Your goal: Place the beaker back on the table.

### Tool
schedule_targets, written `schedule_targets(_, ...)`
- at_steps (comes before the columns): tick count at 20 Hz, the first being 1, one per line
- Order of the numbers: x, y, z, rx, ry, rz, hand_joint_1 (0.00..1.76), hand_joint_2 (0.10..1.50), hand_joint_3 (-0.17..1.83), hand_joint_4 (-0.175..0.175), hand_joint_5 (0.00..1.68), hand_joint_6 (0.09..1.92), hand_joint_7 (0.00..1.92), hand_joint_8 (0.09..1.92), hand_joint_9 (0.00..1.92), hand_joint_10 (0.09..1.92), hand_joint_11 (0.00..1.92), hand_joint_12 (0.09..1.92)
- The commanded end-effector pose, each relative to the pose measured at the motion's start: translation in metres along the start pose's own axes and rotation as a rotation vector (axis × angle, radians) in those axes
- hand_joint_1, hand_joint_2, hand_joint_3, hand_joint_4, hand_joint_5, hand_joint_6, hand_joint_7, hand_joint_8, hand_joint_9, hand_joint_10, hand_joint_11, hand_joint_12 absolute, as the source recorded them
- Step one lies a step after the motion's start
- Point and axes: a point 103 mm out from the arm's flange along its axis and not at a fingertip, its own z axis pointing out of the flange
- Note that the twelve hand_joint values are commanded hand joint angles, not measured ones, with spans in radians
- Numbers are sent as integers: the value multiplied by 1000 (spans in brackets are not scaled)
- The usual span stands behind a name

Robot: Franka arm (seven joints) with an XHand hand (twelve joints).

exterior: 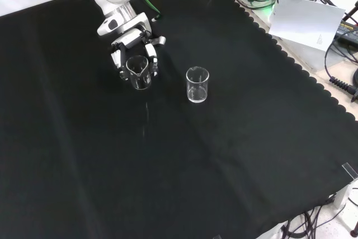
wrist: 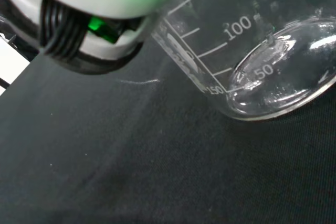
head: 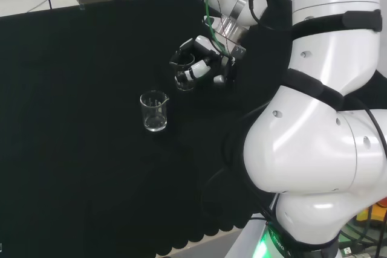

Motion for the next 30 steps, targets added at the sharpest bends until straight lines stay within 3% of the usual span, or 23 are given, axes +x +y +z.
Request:
schedule_targets(1,-1,-1,4,-1,-26,10,1309,605,757,-126,1197,774,1343,689,1545,463,1359,683)
schedule_targets(4,-11,-3,-1,5,-29,6,1309,558,827,-84,1204,778,1393,646,1530,445,1365,692)
schedule_targets(7,-12,-4,-2,11,-17,0,1308,553,834,-72,1205,781,1398,638,1522,439,1367,694)
schedule_targets(8,-11,-4,-3,12,-17,-4,1296,601,759,-25,1208,765,1351,659,1475,418,1298,743)
schedule_targets(11,-8,-6,-8,17,-19,-15,1155,567,693,-81,941,850,1031,790,1253,410,930,1047)
schedule_targets(13,-6,-7,-10,28,-20,-16,1116,540,712,-97,845,902,937,847,1165,478,827,1142)
schedule_targets(24,14,-5,-12,149,-83,-10,994,502,693,-105,466,848,703,895,849,692,500,1331)
schedule_targets(30,24,-4,-5,216,-145,4,955,507,645,-105,405,762,608,890,754,717,426,1351)
